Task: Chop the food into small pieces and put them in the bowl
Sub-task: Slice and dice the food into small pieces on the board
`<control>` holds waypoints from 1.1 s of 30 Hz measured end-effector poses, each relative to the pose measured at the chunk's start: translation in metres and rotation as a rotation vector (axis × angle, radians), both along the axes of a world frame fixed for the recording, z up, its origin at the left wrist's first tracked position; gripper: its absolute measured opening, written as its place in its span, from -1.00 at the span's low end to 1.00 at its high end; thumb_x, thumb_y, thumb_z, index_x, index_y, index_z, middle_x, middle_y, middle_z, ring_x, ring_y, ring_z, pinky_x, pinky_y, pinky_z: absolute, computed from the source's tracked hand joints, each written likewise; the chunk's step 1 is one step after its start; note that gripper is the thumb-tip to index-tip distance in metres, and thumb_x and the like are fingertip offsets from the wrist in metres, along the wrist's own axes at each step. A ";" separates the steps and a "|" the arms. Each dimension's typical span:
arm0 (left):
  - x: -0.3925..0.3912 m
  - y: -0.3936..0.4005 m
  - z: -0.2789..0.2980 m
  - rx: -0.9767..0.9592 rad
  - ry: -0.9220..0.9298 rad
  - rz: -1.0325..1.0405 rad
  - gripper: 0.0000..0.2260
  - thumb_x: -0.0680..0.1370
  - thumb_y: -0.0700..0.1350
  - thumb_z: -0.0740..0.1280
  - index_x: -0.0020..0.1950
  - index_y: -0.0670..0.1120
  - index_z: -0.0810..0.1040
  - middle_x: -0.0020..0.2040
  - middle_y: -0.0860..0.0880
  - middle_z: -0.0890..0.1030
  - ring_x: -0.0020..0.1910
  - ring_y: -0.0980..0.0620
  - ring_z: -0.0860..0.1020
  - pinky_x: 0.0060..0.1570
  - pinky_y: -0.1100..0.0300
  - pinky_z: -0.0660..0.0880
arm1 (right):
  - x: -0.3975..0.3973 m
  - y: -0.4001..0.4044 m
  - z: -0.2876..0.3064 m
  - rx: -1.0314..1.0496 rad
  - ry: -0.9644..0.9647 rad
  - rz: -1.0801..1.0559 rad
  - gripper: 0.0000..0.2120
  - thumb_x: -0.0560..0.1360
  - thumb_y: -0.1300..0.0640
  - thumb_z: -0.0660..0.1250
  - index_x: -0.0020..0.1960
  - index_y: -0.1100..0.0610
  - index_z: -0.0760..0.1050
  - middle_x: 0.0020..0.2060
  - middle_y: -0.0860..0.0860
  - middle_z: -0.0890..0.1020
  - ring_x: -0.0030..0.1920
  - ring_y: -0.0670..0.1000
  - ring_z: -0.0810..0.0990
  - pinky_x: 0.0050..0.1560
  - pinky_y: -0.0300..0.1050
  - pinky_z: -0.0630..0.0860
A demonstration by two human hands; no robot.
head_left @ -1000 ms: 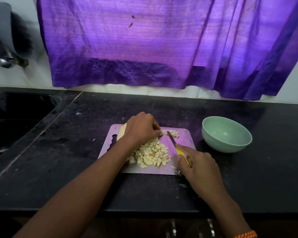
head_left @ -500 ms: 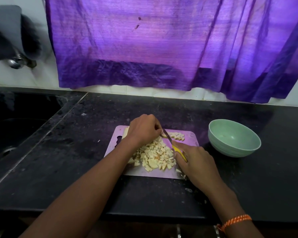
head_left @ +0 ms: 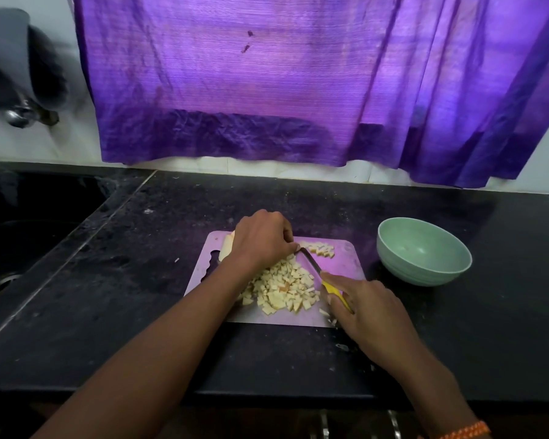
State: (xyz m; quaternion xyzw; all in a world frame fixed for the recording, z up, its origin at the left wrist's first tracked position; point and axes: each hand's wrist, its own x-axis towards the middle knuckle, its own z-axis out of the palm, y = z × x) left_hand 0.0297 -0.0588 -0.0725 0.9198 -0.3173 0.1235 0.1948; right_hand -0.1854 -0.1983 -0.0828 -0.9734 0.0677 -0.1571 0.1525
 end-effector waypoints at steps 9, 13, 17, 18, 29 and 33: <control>0.005 0.010 0.006 -0.081 0.040 0.039 -0.90 0.61 0.07 0.48 -0.01 0.11 0.80 -0.19 0.16 0.73 -0.23 0.16 0.62 -0.24 0.15 0.55 | 0.015 0.001 -0.005 0.112 -0.147 -0.019 -0.58 0.62 -0.06 0.27 0.48 -0.22 0.45 -0.50 -0.12 0.34 -0.40 -0.12 0.38 -0.32 -0.10 0.34; 0.005 0.008 0.004 -0.050 0.046 0.026 -0.91 0.59 0.06 0.50 -0.01 0.11 0.80 -0.16 0.15 0.73 -0.18 0.13 0.63 -0.26 0.16 0.52 | 0.032 0.008 -0.002 0.043 -0.092 -0.010 -0.56 0.64 -0.10 0.22 0.52 -0.24 0.38 -0.44 -0.11 0.36 -0.31 -0.05 0.45 -0.26 -0.05 0.47; 0.005 0.007 0.002 -0.042 0.046 0.021 -0.93 0.58 0.03 0.51 0.00 0.12 0.80 -0.15 0.15 0.73 -0.16 0.11 0.65 -0.21 0.12 0.60 | 0.032 0.006 -0.005 0.017 -0.070 0.000 -0.57 0.65 -0.12 0.18 0.52 -0.24 0.37 -0.18 -0.06 0.64 -0.16 -0.01 0.57 -0.17 -0.03 0.54; 0.005 0.007 0.002 -0.038 0.043 0.018 -0.93 0.58 0.03 0.50 0.00 0.12 0.80 -0.15 0.15 0.74 -0.16 0.11 0.65 -0.20 0.12 0.61 | 0.033 0.006 -0.004 0.004 -0.057 0.002 -0.57 0.65 -0.12 0.18 0.52 -0.24 0.37 -0.07 -0.04 0.68 -0.08 0.03 0.60 -0.11 -0.02 0.56; -0.003 0.001 0.002 -0.026 0.001 0.038 -0.85 0.53 0.17 0.54 -0.11 0.12 0.78 -0.26 0.16 0.70 -0.26 0.16 0.61 -0.25 0.18 0.55 | 0.023 0.002 -0.002 0.057 -0.025 0.020 -0.56 0.62 -0.16 0.18 0.50 -0.26 0.39 -0.17 -0.09 0.61 -0.12 -0.04 0.58 -0.09 -0.03 0.56; -0.003 0.001 0.003 -0.031 0.021 0.012 -0.85 0.54 0.16 0.54 -0.11 0.11 0.78 -0.25 0.17 0.70 -0.26 0.17 0.60 -0.26 0.18 0.53 | -0.001 -0.004 -0.003 0.114 -0.064 0.057 -0.61 0.63 -0.11 0.23 0.45 -0.27 0.47 -0.30 -0.16 0.60 -0.23 -0.11 0.55 -0.21 -0.06 0.50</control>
